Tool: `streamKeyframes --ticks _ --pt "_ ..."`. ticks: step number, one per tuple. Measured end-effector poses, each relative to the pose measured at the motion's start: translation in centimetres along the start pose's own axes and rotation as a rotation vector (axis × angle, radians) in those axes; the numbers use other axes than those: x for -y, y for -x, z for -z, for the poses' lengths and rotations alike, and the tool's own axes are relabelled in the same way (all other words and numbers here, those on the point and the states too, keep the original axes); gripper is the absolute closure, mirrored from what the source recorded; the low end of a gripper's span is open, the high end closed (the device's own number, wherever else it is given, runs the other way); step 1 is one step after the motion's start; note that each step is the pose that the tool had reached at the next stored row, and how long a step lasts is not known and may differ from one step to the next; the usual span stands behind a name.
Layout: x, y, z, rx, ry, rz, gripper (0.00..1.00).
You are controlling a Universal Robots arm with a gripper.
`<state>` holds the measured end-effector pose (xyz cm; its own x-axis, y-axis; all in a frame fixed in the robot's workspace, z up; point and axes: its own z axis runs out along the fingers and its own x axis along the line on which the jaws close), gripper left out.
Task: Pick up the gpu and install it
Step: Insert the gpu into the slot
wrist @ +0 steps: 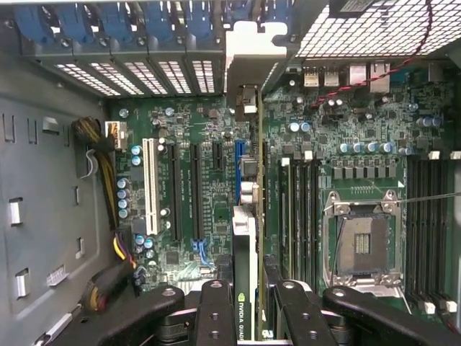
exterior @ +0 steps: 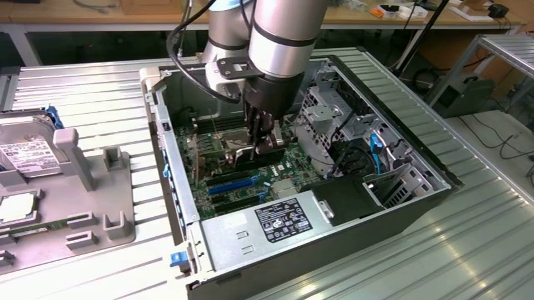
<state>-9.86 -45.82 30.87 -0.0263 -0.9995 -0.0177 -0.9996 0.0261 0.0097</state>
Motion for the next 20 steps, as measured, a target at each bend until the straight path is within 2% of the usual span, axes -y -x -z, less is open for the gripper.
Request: streamKeyframes --ticks 4,8,20 --pt "-0.23 0.0 -0.42 0.0 0.0 0.0 0.73" --pt "-0.86 -0.1 -1.21 -0.0001 -0.0001 0.0 0.73" --pt "-1.74 -0.5 -2.51 -0.0001 -0.0004 0.0 0.73"
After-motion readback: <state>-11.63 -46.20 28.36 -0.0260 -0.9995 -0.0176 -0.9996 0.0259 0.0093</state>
